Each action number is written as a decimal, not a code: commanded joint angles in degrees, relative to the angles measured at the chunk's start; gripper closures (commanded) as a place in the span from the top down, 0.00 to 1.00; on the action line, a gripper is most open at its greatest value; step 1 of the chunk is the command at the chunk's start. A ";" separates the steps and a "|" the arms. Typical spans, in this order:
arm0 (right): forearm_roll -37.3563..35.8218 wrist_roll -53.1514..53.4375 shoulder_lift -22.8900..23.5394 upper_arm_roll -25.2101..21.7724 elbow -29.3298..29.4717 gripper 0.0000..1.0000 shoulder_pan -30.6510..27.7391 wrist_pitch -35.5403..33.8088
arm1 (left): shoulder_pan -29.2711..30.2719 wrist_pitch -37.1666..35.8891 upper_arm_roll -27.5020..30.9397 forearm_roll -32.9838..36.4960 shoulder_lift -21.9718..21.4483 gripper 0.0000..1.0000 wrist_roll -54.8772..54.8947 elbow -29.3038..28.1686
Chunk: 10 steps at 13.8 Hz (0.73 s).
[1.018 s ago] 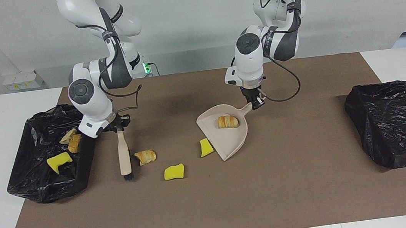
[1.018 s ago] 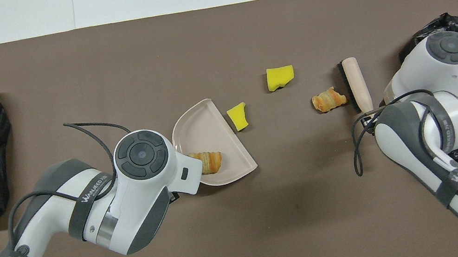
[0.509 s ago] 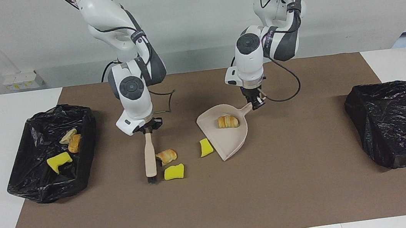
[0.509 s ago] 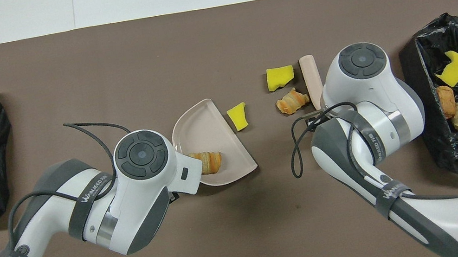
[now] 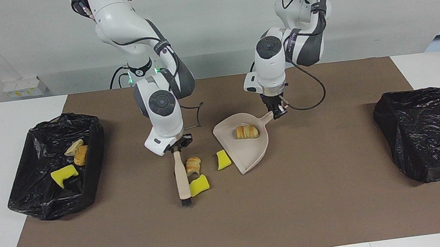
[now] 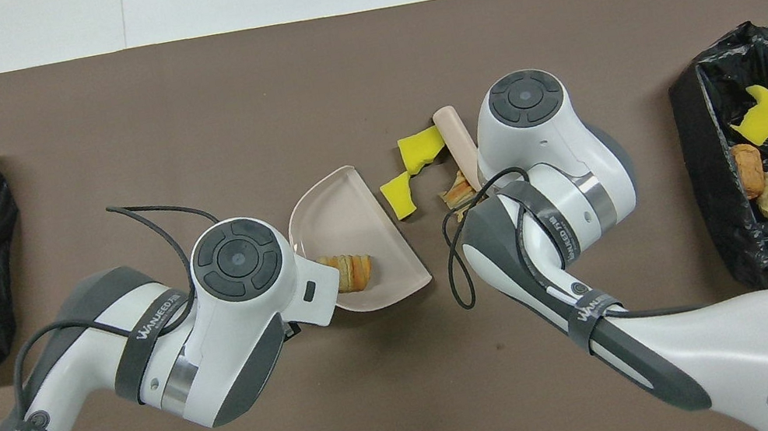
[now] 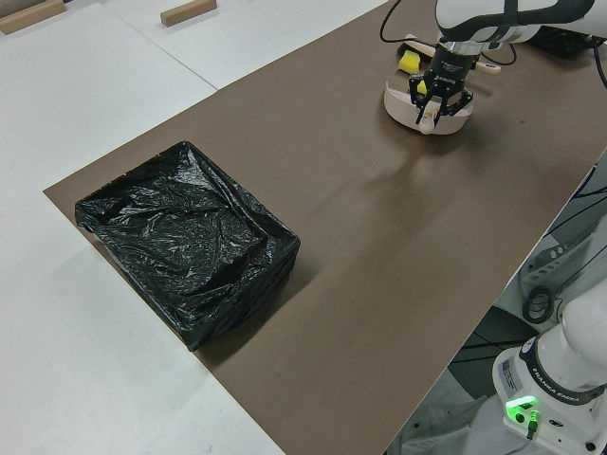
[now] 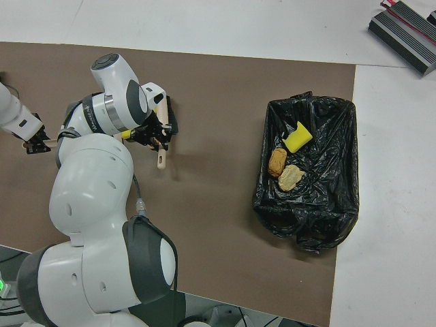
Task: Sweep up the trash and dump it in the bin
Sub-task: 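Brush the sponge and bread pieces into the dustpan held by the left gripper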
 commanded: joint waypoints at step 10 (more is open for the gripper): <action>29.46 -4.13 -2.58 6.22 -3.05 0.00 -0.28 -5.22 | -0.40 0.55 0.19 0.47 -1.08 0.00 -0.43 -1.53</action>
